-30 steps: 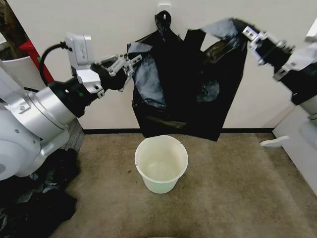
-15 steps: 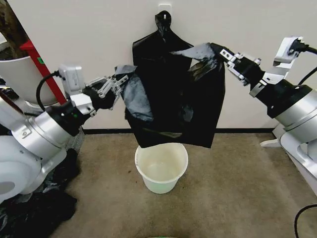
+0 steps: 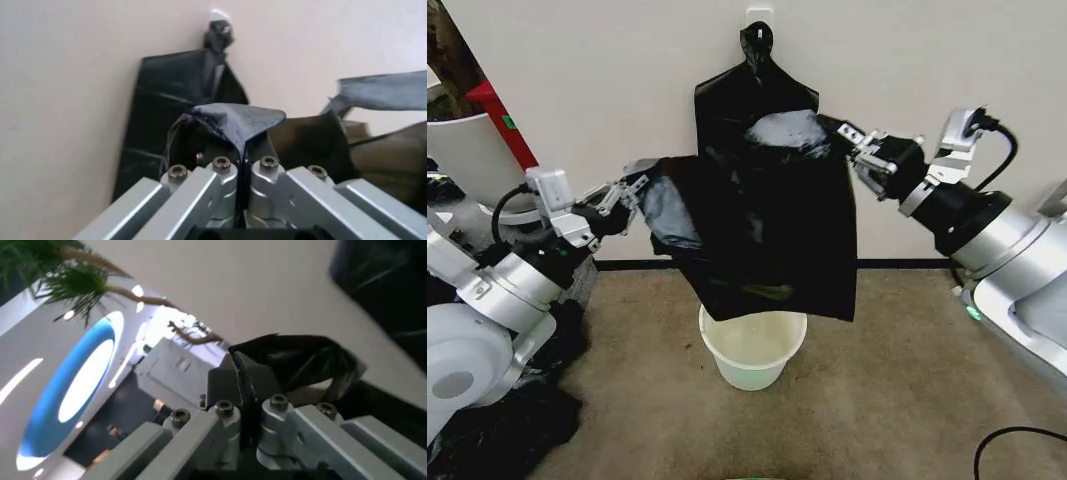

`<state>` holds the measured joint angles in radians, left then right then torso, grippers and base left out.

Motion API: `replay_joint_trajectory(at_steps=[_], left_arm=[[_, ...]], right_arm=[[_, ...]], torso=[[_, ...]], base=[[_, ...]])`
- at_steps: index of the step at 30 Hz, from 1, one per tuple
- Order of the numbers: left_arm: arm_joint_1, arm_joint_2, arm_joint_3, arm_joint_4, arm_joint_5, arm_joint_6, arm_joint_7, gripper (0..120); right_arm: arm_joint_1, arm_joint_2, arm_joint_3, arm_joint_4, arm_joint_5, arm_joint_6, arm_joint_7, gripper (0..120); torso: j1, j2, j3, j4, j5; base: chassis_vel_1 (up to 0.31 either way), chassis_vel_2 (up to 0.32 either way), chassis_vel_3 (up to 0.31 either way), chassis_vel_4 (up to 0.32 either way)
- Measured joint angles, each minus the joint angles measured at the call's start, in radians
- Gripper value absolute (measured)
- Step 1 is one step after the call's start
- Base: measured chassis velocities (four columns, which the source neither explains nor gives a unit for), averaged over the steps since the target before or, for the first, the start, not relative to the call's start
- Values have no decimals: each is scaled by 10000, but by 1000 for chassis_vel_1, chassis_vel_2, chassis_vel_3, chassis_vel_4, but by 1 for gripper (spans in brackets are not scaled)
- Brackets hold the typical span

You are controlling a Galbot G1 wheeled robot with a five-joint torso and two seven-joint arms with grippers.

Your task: Place the garbage bag over the trash bin.

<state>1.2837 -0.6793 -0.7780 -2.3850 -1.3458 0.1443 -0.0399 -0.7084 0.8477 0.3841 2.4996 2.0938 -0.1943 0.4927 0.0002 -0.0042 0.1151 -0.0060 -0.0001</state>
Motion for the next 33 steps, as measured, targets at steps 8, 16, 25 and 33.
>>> replay_joint_trajectory(at_steps=[8,16,25,33], left_arm=[[-49,-163,55,510,379,-84,-24,0],[49,-280,199,786,707,-137,-13,0],[-733,-463,1786,1132,1319,-199,-19,0],[-784,-609,2235,1175,1737,-134,-11,0]], right_arm=[[741,1560,-1884,-983,-1552,-104,-274,0],[611,2294,-2319,-1946,-2507,-125,-511,0],[-159,2138,-1797,-2499,-3323,-162,-852,0],[-1365,1796,-1003,-2297,-3136,-194,-857,0]], torso=[[0,0,1,0,0],[0,0,0,1,1],[0,0,1,-1,4],[0,0,0,2,3]], base=[[0,0,0,0],[0,0,0,0],[0,0,0,0],[0,0,0,0]])
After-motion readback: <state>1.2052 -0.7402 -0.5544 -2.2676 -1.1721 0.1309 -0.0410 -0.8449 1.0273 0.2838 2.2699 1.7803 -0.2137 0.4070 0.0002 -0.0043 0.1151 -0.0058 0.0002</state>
